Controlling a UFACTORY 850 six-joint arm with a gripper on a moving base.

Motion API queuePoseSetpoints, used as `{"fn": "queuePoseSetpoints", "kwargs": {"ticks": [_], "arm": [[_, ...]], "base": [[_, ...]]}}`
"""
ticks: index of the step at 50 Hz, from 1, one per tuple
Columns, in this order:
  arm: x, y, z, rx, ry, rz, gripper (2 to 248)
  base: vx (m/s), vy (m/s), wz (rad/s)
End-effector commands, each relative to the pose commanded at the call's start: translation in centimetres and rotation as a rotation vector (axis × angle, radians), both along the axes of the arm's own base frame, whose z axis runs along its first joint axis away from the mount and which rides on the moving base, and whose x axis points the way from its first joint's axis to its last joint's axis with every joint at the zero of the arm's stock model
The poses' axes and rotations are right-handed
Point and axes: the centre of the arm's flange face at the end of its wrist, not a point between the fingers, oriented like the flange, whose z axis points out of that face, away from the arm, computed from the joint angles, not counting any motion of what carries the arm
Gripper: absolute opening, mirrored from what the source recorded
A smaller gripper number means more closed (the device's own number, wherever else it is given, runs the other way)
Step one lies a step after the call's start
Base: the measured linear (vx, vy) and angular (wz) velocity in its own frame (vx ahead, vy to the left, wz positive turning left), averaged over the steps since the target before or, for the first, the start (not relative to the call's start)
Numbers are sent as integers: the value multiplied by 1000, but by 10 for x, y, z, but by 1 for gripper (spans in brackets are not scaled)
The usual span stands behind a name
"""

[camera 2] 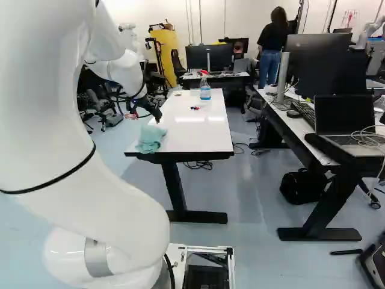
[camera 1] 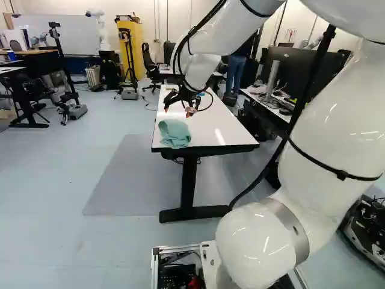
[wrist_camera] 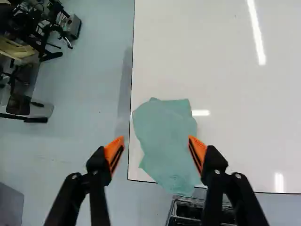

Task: Clean the table with the green towel

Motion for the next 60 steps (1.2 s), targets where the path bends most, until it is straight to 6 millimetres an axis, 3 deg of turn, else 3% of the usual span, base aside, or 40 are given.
{"fn": "queuePoseSetpoints", "kwargs": {"ticks": [2, 3, 8, 9, 37, 60], "arm": [[0, 0, 0, 0, 0, 0, 185], [0, 0, 0, 0, 0, 0, 222], [0, 0, 0, 0, 0, 0, 222], [0, 0, 0, 0, 0, 0, 247], [0, -1, 0, 0, 0, -2, 247], [-12, -36, -1, 0, 0, -71, 247]], "base": [[0, 0, 0], [0, 0, 0], [0, 0, 0], [0, 0, 0], [0, 0, 0], [0, 0, 0]]}}
